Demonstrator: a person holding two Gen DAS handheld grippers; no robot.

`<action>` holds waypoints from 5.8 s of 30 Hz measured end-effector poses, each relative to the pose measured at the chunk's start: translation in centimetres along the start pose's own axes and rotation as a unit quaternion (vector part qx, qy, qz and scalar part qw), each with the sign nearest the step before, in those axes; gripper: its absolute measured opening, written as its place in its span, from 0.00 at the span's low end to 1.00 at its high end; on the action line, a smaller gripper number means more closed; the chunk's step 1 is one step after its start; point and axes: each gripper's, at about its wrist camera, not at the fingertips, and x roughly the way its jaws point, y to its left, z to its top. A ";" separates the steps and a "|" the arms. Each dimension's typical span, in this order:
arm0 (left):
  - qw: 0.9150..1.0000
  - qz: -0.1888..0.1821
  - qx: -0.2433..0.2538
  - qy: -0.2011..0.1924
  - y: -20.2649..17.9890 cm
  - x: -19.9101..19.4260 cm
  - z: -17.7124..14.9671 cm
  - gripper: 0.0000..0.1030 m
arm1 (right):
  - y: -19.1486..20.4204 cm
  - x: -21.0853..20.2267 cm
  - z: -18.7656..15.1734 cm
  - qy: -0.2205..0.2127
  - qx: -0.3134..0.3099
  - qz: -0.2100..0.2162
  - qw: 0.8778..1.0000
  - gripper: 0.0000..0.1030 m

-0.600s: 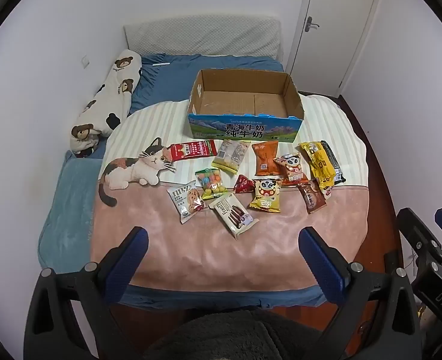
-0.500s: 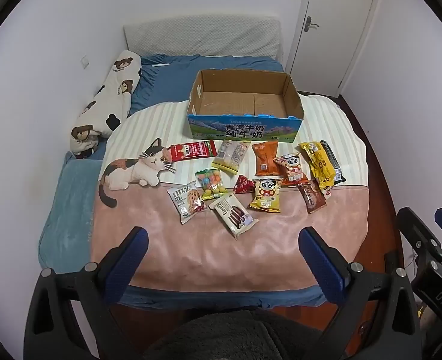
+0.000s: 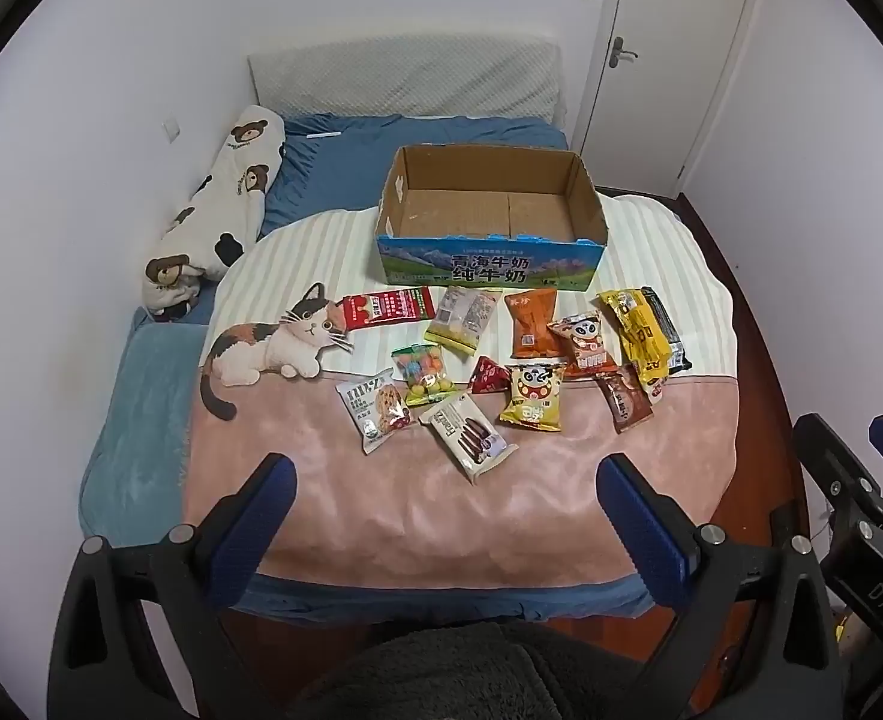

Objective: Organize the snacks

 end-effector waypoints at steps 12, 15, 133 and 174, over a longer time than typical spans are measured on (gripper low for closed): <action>1.000 0.011 0.004 -0.007 -0.5 -0.1 0.1 1.00 | 0.0 -0.1 0.0 -0.002 0.001 0.002 1.000 1.00; 1.000 0.014 0.004 -0.009 -0.5 -0.1 0.2 1.00 | 0.0 -0.1 0.0 -0.002 0.002 0.001 1.000 1.00; 0.944 -0.110 -0.077 0.301 -17.6 42.0 9.3 0.69 | -14.6 51.6 4.7 0.337 0.066 0.013 0.939 0.92; 0.990 -0.088 0.091 0.069 -12.0 17.8 19.7 0.41 | 2.9 34.8 10.4 0.168 0.148 0.105 0.969 0.90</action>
